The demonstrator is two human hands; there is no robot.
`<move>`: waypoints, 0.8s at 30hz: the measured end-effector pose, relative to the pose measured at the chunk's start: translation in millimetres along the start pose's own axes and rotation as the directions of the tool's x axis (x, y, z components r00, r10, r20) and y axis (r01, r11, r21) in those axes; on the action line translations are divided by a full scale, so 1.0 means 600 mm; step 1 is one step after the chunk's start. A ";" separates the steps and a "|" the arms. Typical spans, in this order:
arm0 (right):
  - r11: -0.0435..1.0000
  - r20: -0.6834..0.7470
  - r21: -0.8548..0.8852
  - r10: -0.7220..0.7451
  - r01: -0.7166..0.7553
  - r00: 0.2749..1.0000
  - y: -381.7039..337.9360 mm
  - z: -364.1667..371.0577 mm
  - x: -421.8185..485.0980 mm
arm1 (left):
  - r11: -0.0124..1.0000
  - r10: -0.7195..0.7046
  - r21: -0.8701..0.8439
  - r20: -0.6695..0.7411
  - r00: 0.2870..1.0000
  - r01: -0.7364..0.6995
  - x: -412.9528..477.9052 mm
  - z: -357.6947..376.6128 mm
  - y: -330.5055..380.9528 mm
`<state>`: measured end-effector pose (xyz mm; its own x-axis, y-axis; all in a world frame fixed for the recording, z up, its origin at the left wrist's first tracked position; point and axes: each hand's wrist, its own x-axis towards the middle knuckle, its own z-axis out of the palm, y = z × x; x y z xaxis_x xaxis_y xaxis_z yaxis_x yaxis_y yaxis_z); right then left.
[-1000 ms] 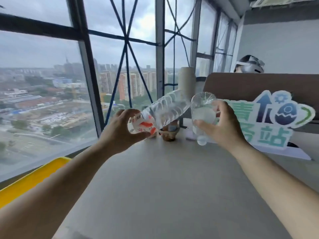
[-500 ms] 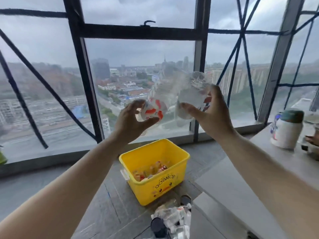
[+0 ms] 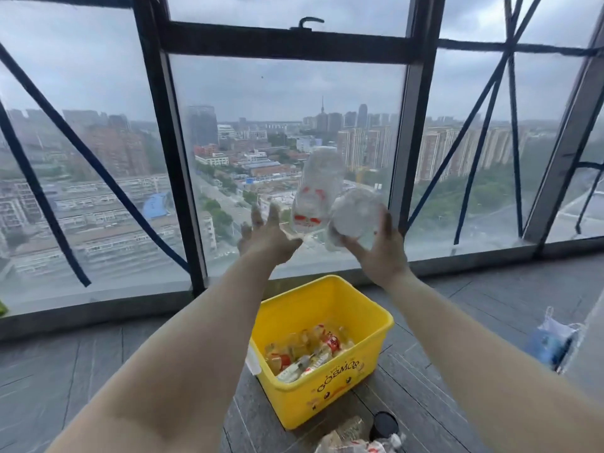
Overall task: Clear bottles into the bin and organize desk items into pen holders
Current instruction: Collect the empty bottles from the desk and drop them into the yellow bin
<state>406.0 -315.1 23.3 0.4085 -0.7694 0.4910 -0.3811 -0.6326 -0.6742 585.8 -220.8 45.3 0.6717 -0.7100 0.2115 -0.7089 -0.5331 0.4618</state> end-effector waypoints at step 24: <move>0.936 0.218 -0.317 0.231 -0.155 0.948 0.026 -0.337 -0.300 | 0.831 0.424 -0.445 0.120 0.898 -0.334 -0.359 0.043 0.170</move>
<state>158.7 -204.5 36.3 0.4798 -0.8566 0.1897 -0.6827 -0.5003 -0.5325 363.5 -134.2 24.6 0.2764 -0.9185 0.2827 -0.7178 -0.0017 0.6962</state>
